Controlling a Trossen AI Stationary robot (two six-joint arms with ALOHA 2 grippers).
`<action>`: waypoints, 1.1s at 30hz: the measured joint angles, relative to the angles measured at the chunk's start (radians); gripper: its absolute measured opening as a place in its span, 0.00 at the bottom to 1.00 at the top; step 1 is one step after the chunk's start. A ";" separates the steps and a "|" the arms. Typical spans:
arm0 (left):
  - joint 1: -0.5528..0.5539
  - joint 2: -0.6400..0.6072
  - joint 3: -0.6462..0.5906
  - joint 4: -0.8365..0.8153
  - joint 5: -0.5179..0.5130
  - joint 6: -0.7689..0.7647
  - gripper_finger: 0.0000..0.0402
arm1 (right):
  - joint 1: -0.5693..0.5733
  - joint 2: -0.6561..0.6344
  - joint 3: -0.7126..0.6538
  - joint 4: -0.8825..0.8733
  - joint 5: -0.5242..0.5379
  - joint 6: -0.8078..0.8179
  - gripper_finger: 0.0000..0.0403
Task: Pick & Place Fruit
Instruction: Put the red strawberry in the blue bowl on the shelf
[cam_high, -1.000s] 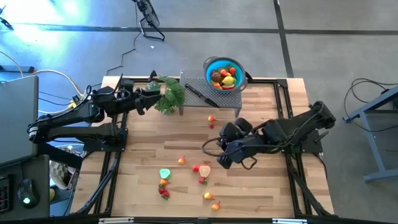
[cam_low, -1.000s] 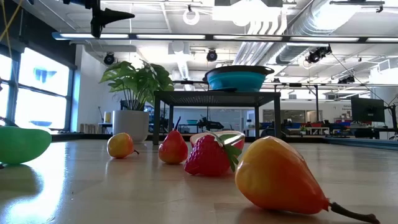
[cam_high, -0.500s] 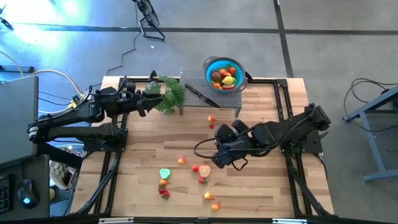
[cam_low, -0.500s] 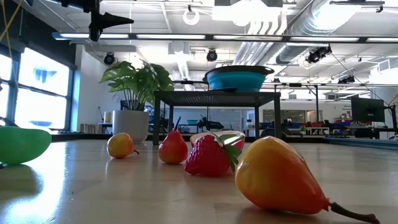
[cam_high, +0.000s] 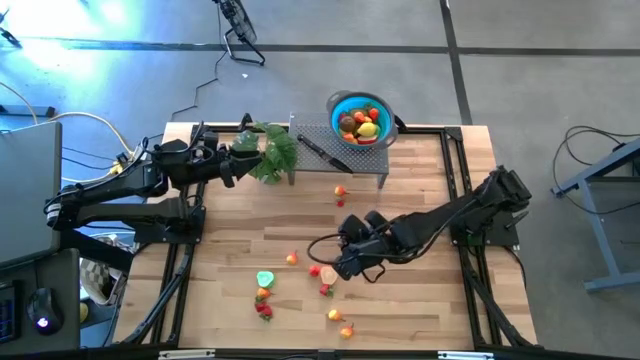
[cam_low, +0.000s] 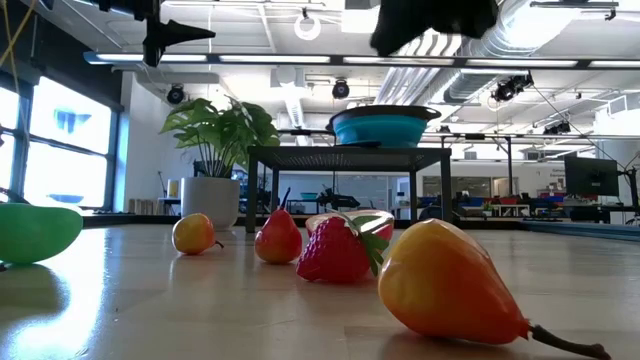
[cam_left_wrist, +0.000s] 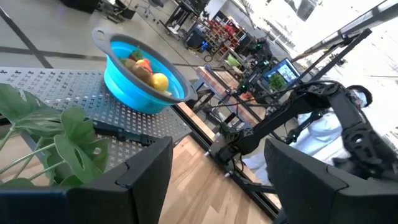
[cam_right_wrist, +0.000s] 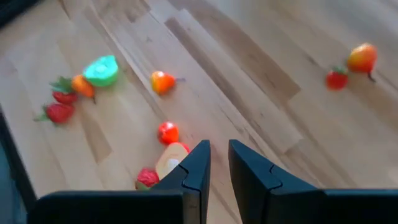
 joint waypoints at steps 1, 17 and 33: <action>0.000 0.000 0.000 0.000 0.000 0.000 0.62 | 0.000 0.000 -0.015 0.008 -0.006 0.007 0.12; 0.000 0.000 0.000 0.000 0.000 -0.002 0.62 | -0.067 -0.002 -0.266 0.465 -0.085 -0.014 0.04; 0.000 0.000 0.000 -0.077 0.000 -0.008 0.62 | -0.144 -0.002 -0.458 0.638 -0.104 0.006 0.01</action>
